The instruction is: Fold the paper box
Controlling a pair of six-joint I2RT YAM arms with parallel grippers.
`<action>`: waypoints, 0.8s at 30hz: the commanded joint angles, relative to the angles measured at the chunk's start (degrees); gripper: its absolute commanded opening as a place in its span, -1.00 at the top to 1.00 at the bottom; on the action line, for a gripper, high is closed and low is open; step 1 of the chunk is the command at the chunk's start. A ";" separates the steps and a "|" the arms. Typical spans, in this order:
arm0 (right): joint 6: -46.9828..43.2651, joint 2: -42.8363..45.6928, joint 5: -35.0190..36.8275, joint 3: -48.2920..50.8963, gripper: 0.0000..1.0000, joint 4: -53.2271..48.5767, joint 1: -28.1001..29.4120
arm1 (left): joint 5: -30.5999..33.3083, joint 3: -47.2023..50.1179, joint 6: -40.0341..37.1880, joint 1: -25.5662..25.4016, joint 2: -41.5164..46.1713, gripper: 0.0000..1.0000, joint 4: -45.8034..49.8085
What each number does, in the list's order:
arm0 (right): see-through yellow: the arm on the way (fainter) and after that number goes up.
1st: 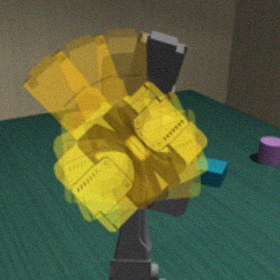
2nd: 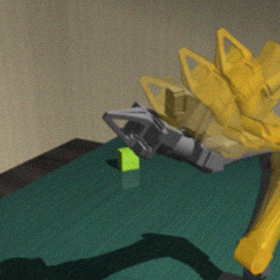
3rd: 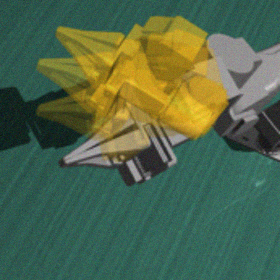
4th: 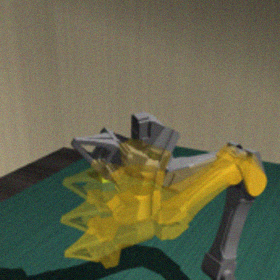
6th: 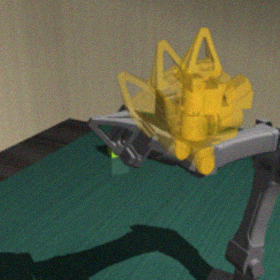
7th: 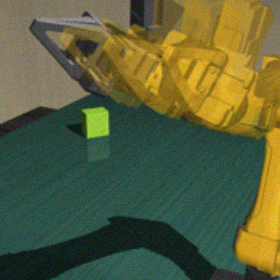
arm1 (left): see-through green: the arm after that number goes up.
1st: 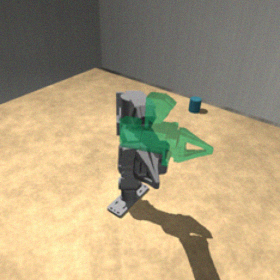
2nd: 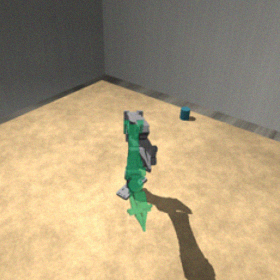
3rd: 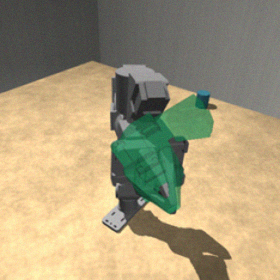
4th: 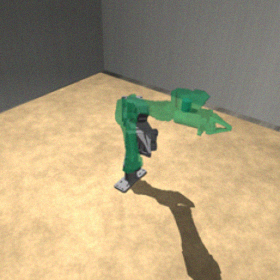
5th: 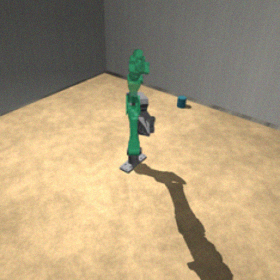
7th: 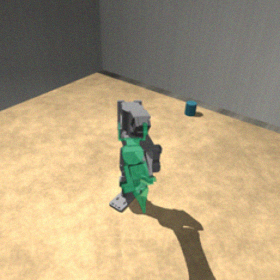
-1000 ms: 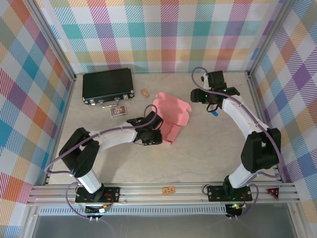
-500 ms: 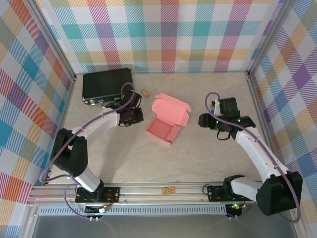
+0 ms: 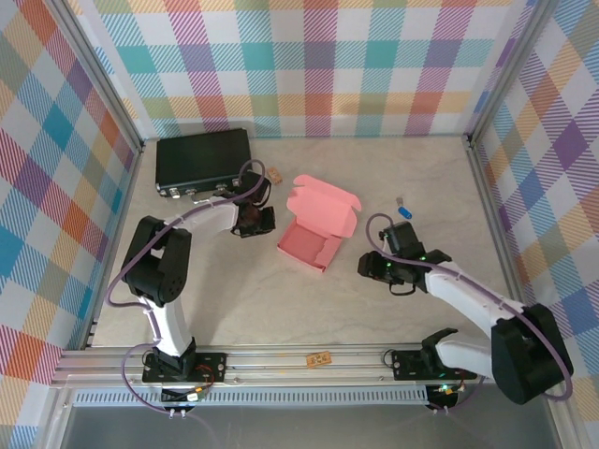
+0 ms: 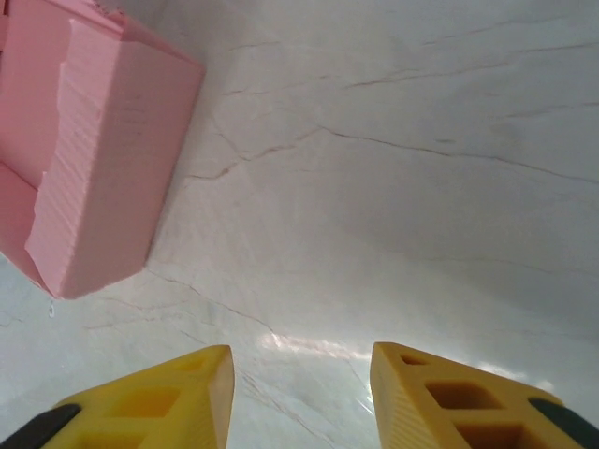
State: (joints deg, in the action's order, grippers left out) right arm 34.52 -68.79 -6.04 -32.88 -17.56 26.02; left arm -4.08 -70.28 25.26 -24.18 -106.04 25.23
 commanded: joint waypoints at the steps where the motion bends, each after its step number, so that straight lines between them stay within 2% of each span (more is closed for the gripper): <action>1: 3.89 -4.32 2.41 -0.65 0.26 8.69 1.28 | -4.95 2.29 0.04 0.03 -0.90 1.00 -3.25; 9: 3.49 -15.15 3.32 -4.15 0.44 15.77 2.02 | -10.04 6.50 1.32 -1.39 -1.41 1.00 -7.22; 13: 2.05 -19.70 3.76 -8.20 0.45 14.77 2.04 | -9.68 8.82 2.84 -2.21 -0.22 1.00 -8.08; 24: -5.81 -27.42 7.61 -18.08 0.46 7.93 1.49 | -6.23 15.07 8.63 -8.58 5.82 1.00 -8.80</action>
State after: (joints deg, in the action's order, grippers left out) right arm 32.49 -94.74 0.43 -48.25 -6.74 27.75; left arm -9.52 -57.49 30.94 -30.87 -102.24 14.63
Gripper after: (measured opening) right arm 0.273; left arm 0.047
